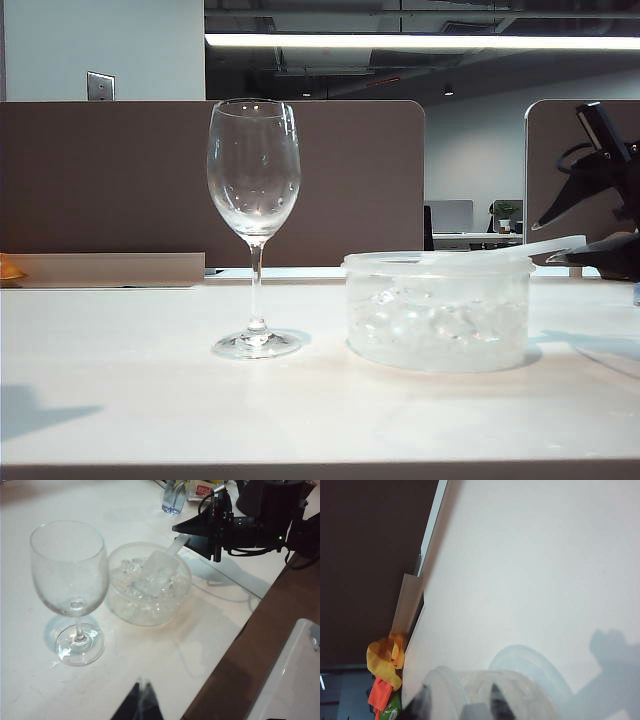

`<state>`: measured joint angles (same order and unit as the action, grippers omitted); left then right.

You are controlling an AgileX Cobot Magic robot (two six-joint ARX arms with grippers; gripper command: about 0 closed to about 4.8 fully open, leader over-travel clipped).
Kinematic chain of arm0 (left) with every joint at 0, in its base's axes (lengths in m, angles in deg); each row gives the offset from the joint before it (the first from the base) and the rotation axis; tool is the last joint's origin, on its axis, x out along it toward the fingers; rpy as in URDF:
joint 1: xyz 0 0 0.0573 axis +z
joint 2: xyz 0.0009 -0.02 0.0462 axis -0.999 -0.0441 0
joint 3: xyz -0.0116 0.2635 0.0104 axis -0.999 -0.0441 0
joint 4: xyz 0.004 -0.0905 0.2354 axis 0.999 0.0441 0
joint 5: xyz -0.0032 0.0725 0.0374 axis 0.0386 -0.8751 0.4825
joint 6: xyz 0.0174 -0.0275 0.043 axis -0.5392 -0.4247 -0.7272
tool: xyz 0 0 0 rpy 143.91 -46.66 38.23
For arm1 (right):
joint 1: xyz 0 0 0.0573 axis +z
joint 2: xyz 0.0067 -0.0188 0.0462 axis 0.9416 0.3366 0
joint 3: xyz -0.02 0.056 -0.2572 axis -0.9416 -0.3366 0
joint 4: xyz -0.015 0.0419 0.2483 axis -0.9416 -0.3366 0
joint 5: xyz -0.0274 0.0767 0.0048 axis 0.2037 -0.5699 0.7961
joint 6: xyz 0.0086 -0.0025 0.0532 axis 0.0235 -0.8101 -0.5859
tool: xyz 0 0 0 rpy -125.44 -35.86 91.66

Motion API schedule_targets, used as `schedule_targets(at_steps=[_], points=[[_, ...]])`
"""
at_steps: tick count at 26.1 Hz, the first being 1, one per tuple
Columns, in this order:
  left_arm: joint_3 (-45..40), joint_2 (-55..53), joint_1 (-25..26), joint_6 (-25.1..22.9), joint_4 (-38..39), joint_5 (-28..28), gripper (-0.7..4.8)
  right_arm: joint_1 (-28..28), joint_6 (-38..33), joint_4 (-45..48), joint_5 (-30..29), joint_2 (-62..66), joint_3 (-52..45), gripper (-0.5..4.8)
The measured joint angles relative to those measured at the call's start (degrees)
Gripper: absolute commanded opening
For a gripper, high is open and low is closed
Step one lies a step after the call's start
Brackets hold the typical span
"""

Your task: Pick up an ice shovel filled with ice cubes and pour the ice from the shovel into the glass.

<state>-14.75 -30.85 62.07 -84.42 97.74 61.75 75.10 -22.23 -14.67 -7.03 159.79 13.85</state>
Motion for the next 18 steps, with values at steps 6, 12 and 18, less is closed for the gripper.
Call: schedule_targets(at_steps=[6,12,18], points=[[0.00,0.02,0.00,0.00,0.00,0.00,-0.05,0.00,-1.44,0.00,0.09,0.02,0.00,0.51],[0.00,0.02,0.00,0.00,0.00,0.00,-0.06,0.31,-3.39,1.03,-0.33,1.16,0.13,0.18],[0.00,0.04,0.00,0.00,0.00,0.00,-0.06,1.73,-5.14,3.78,-0.13,2.58,0.17,0.07]])
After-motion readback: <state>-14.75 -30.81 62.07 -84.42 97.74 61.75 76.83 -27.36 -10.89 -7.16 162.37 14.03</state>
